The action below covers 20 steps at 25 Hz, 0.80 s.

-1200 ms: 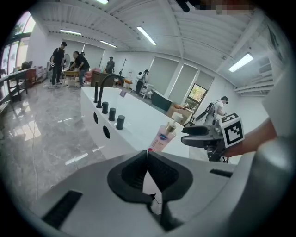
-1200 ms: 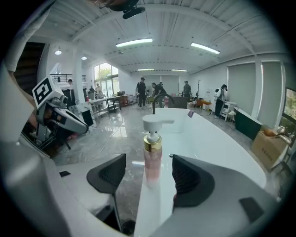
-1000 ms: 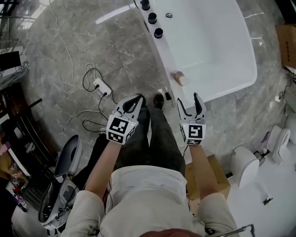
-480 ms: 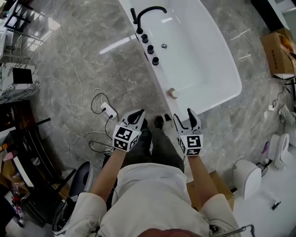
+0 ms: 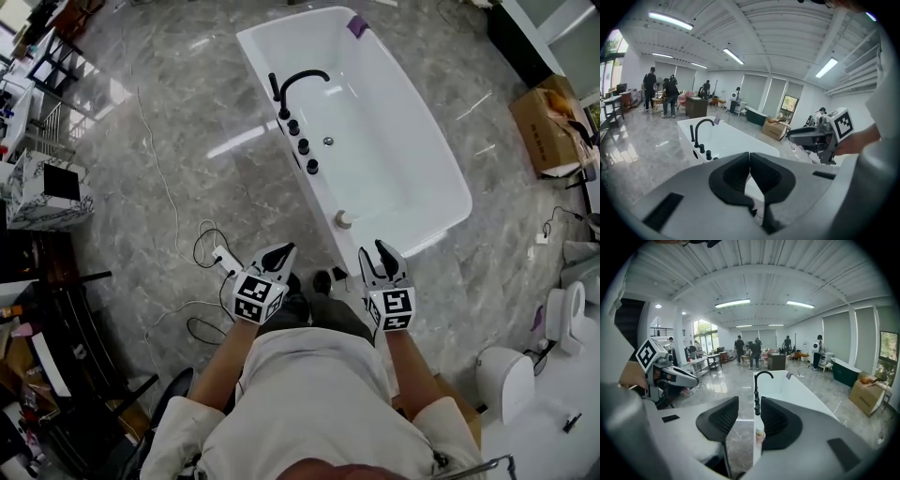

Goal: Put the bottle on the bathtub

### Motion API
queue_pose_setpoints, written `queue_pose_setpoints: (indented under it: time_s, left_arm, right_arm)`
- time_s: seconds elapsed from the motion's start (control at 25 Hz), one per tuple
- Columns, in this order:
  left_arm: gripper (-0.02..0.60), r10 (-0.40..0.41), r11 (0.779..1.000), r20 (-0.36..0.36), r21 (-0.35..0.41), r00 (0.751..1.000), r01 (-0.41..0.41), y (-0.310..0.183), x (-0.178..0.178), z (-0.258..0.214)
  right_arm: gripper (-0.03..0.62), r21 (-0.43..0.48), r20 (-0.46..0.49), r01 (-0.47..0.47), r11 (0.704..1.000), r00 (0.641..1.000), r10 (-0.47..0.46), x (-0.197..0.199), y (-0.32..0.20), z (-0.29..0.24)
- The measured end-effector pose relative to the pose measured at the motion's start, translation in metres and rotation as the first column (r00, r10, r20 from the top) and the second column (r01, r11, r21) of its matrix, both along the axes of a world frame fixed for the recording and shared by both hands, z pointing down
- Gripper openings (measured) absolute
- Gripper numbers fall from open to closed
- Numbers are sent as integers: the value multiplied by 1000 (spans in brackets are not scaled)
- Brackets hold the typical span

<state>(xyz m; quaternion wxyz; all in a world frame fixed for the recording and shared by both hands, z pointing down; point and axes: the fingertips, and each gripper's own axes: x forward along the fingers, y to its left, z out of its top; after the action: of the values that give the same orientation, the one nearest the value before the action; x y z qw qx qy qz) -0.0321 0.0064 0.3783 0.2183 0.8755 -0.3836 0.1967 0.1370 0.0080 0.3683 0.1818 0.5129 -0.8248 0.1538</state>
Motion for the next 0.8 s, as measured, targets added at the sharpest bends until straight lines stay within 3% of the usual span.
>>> queue_pose_setpoints:
  time_s: [0.32,0.8]
  left_arm:
    - [9,5,998,-17,65,1000,-4,2,-3,-47]
    - [9,-13,985,-44,171,999,21,-3,-12,-94]
  right_arm:
    - [86,66,19,12,998,1000,-13,2,9,-50]
    - [44,137,79,33,990,996,-44,4,11,-102]
